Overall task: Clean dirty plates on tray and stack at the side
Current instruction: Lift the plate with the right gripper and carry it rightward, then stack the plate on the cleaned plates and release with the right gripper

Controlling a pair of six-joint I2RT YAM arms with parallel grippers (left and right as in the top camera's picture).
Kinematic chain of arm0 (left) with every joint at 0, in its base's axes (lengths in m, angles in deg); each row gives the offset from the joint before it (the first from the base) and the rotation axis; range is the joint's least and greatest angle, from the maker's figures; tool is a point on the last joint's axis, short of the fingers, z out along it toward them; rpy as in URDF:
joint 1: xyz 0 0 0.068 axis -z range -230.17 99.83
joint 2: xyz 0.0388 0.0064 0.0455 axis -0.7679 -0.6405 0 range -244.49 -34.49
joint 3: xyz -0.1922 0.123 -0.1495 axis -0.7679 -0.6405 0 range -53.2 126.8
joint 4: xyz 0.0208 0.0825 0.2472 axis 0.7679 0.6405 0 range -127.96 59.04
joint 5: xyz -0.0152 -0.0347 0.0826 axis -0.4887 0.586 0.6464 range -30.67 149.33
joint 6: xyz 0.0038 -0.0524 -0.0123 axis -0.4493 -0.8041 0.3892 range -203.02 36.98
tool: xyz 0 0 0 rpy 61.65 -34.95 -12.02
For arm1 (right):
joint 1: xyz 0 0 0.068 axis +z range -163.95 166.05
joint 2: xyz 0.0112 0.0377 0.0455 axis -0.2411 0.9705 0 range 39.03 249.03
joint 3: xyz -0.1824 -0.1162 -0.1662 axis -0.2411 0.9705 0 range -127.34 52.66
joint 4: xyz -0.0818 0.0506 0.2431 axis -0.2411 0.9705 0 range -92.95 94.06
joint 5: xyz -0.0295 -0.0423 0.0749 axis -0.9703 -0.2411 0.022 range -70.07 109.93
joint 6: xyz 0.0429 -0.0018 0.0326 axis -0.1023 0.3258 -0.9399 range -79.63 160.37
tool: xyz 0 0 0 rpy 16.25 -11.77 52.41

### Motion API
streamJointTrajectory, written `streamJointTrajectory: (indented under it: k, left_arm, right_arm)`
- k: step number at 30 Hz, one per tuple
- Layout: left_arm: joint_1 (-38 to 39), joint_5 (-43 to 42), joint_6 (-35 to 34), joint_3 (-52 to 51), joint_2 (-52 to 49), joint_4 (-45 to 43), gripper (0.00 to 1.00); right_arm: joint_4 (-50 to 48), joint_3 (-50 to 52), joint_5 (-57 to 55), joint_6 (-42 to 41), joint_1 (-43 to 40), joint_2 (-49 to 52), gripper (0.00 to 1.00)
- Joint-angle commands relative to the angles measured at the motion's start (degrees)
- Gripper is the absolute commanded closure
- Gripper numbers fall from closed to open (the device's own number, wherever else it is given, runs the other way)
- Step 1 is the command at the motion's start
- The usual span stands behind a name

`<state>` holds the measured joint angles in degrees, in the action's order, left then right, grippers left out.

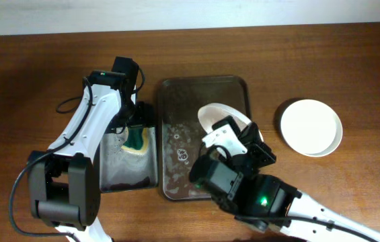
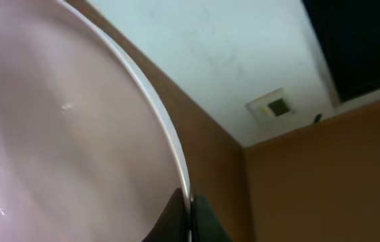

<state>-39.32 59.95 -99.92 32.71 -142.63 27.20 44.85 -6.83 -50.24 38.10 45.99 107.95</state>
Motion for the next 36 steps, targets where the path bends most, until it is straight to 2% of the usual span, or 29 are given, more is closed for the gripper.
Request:
streamJointTrajectory:
  k: [1,3,15,16,17,18,19,20,21,22,23,24,25,26,27,28,29,30,31,32,34,36]
  left_arm:
    - [-0.15,-0.26,0.28,-0.55,0.15,0.02,0.0]
    - [-0.15,-0.26,0.28,-0.55,0.15,0.02,0.01]
    - [-0.15,-0.26,0.28,-0.55,0.15,0.02,0.01]
    - [-0.15,-0.26,0.31,-0.55,0.15,0.02,0.01]
    - [-0.15,-0.24,0.28,-0.55,0.15,0.02,0.01]
    - [-0.15,-0.26,0.28,-0.55,0.15,0.02,0.01]
    - [-0.15,-0.26,0.28,-0.55,0.15,0.02,0.01]
    - [-0.15,-0.26,0.31,-0.55,0.15,0.02,0.01]
    - [-0.15,-0.26,0.28,-0.55,0.15,0.02,0.0]
    - [-0.15,-0.26,0.28,-0.55,0.15,0.02,0.0]
    - [-0.15,-0.26,0.28,-0.55,0.15,0.02,0.01]
    - [-0.15,-0.26,0.31,-0.55,0.15,0.02,0.01]
    - [-0.15,-0.26,0.28,-0.55,0.15,0.02,0.01]
    - [-0.15,-0.26,0.28,-0.55,0.15,0.02,0.01]
    - [-0.15,-0.26,0.31,-0.55,0.15,0.02,0.01]
    - [-0.15,-0.26,0.31,-0.55,0.15,0.02,0.0]
    - [-0.15,-0.26,0.28,-0.55,0.15,0.02,0.01]
    - [-0.15,-0.26,0.28,-0.55,0.15,0.02,0.01]
    - [-0.15,-0.26,0.28,-0.55,0.15,0.02,0.01]
    - [-0.15,-0.26,0.31,-0.55,0.15,0.02,0.01]
    - [-0.15,-0.26,0.28,-0.55,0.15,0.02,0.01]
    - [-0.15,-0.26,0.28,-0.55,0.15,0.02,0.01]
  right_arm:
    - [-0.63,-1.25,-8.44,5.57,3.85,-0.61,0.96]
    - [-1.49,-1.27,-10.16,9.35,5.9,-0.61,0.96]
    - [-2.69,-1.29,-10.16,9.51,6.51,-0.61,0.96]
    - [-4.76,-1.29,-7.65,8.9,6.43,-0.59,0.96]
    - [-7.19,-1.29,-2.62,12.41,6.54,-0.59,0.96]
    - [-7.96,-1.29,-5.4,13.94,5.62,-0.59,0.96]
    - [-10.43,-1.29,-4.94,9.4,4.15,-0.59,0.96]
    - [-10.14,-1.29,2.47,14.82,4.59,-0.59,0.96]
    - [-10.64,-1.18,-7.02,14.73,2.99,-0.26,0.96]
    - [-11.3,-1.18,-1.36,11.39,2.49,-0.26,0.96]
    - [-9.86,-1.16,2.43,16.81,3.5,-0.24,0.96]
    - [-10.29,-1.05,-6.82,13.79,2.21,0.07,0.96]
    - [-11.58,-1.22,-2.67,8.26,1.09,0.04,0.96]
    - [-9.42,-1.01,2.78,18.32,2.1,0.17,0.96]
    - [-10.47,-0.68,-8.13,11.21,0.04,0.5,0.96]
    - [-10.86,-0.74,-0.42,8.0,-1.09,0.55,0.96]
    - [-9.27,-0.68,6.32,13.0,-1.49,0.63,0.96]
    - [-8.85,-0.52,3.63,6.86,-4.0,1.01,0.96]
    - [-7.91,-0.52,11.89,-4.42,-7.8,0.98,0.96]
    - [-7.23,-0.52,23.28,-6.91,-11.13,0.98,0.96]
    - [-6.64,-0.63,42.77,-14.88,-22.53,0.74,0.96]
    - [-6.62,-1.68,59.65,-16.57,-37.7,0.15,0.96]
